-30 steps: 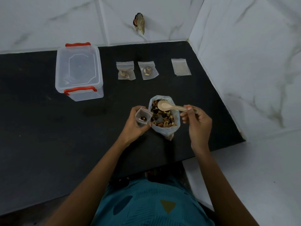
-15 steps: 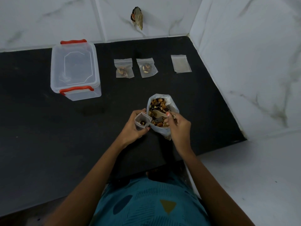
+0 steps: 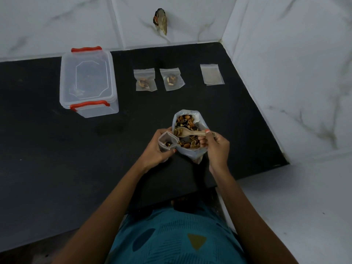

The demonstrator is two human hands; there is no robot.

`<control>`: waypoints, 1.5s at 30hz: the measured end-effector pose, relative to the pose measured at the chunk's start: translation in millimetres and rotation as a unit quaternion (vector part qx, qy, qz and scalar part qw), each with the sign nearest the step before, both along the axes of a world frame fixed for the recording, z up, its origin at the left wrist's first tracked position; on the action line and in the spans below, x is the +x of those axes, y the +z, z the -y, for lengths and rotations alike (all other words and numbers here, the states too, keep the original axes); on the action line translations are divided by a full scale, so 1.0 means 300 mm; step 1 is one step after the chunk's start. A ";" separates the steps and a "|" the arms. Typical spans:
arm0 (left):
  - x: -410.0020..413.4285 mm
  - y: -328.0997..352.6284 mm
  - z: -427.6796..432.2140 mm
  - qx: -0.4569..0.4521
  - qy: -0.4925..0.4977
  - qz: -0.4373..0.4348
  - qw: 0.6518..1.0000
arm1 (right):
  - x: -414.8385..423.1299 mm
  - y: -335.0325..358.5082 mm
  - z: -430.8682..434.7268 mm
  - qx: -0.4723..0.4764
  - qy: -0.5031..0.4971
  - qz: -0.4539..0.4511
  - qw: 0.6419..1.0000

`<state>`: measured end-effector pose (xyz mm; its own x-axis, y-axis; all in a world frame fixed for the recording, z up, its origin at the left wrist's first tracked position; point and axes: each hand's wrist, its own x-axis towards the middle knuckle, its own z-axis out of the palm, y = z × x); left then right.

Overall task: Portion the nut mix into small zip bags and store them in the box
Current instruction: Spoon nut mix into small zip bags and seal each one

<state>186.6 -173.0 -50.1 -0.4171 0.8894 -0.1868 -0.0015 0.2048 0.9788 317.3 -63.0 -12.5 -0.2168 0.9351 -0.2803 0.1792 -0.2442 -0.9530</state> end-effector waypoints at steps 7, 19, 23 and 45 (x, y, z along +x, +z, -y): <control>0.002 0.000 -0.001 0.001 -0.002 -0.001 1.000 | 0.012 0.009 0.000 -0.037 -0.008 -0.030 0.999; 0.009 0.018 -0.001 -0.004 -0.013 -0.004 1.000 | 0.012 0.009 0.008 -0.062 0.002 -0.038 0.997; 0.006 0.025 0.003 -0.011 -0.014 -0.006 1.000 | 0.035 0.014 -0.001 -0.082 -0.010 -0.061 0.995; 0.001 0.067 0.003 0.021 0.048 -0.055 0.997 | 0.045 0.191 0.065 0.100 0.110 -0.045 0.988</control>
<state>186.9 -173.8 -29.9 -0.5167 0.8504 -0.0987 0.0887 0.1679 0.9818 330.7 -82.5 44.8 -0.4374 0.8969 -0.0655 0.1187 -0.0146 -0.9928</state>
